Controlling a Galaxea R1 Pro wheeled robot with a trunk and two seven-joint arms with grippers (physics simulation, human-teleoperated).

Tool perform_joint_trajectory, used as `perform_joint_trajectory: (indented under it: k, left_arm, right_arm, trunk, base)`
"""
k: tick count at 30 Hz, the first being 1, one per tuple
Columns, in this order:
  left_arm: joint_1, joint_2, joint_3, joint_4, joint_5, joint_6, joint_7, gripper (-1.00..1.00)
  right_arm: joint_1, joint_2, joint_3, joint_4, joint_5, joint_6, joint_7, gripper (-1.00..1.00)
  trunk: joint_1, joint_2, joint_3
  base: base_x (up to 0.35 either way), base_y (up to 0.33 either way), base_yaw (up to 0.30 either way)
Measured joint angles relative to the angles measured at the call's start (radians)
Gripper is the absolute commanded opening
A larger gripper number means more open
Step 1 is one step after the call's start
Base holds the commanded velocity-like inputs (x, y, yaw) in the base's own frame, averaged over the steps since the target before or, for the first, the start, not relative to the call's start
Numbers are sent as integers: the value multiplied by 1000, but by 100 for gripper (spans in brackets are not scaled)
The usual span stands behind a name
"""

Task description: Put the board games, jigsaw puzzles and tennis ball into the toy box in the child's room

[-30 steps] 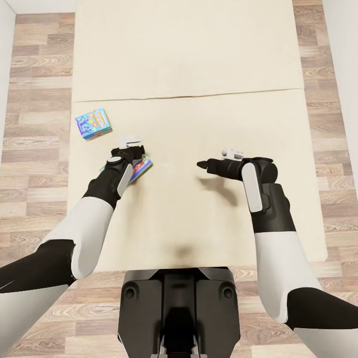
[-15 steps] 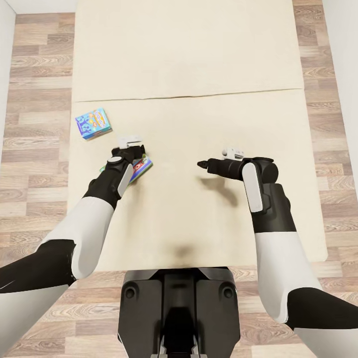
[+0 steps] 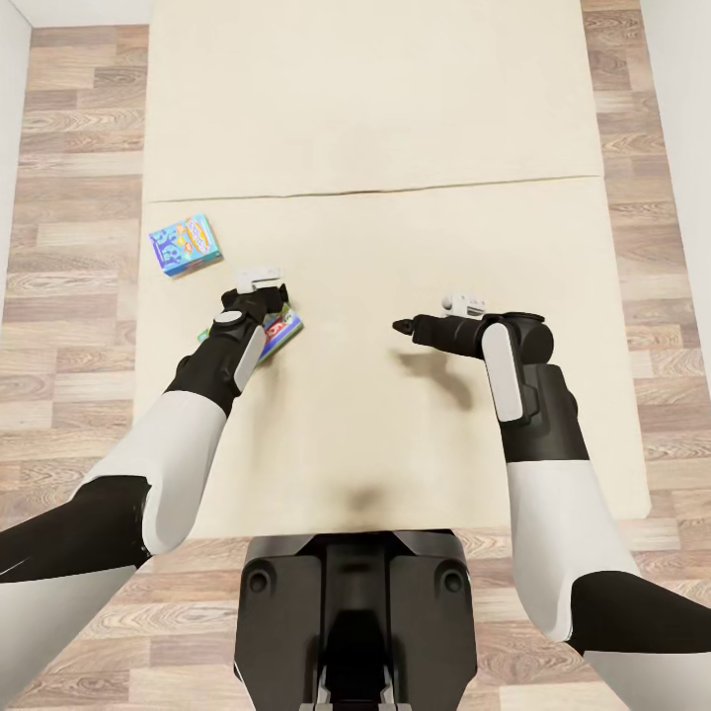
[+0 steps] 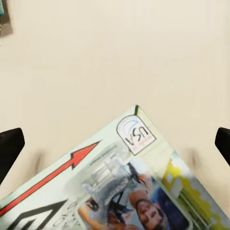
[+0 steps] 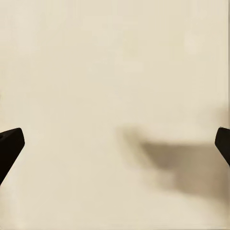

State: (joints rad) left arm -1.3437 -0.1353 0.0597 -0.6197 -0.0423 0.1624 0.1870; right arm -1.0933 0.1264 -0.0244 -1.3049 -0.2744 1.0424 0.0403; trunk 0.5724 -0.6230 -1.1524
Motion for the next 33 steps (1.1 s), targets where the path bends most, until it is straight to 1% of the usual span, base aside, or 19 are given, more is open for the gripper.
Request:
perform_joint_trajectory:
  k: [9,26,33]
  left_arm:
    - [0,-1,1,0,-1,-1,0,100]
    - [0,-3,1,0,-2,-1,0,100]
    - [0,-5,1,0,-2,-1,-1,100]
  right_arm:
    - [0,0,-1,0,0,0,0,100]
    - [0,0,1,0,0,0,0,100]
    - [0,0,2,0,0,0,0,100]
  trunk:
    - [0,0,0]
    - [0,0,0]
    - [0,0,0]
  base:
    - [-92,0,0]
    - [-8,0,0]
    - [-85,0,0]
